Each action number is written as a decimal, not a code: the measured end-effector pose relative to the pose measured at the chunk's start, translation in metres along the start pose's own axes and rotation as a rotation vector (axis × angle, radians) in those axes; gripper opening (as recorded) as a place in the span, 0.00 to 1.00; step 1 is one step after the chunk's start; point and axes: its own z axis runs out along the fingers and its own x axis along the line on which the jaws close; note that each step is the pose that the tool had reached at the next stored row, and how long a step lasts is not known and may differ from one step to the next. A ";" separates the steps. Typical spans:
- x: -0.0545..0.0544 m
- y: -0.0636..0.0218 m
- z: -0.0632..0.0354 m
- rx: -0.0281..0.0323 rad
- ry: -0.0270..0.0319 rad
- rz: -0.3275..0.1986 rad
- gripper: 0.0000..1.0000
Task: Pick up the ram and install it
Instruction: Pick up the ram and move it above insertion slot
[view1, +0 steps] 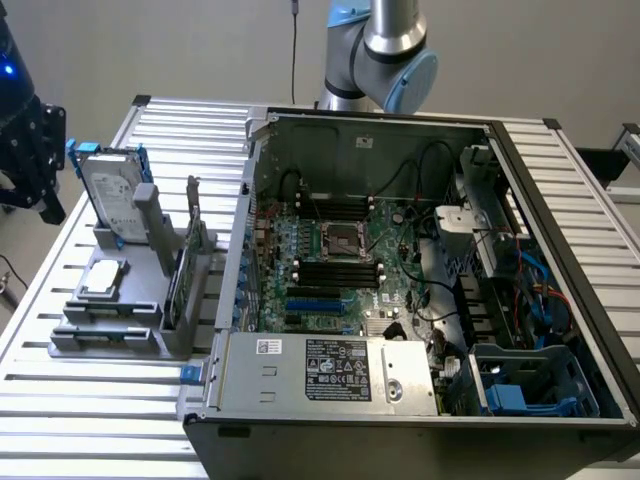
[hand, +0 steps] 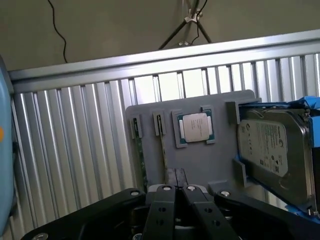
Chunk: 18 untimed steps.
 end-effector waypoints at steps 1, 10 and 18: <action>0.000 -0.0001 0.0010 0.0000 0.0002 -0.009 0.11; 0.006 -0.0027 0.0149 0.0003 0.0016 -0.044 0.30; 0.013 -0.0072 0.0294 0.0004 0.0021 -0.061 0.42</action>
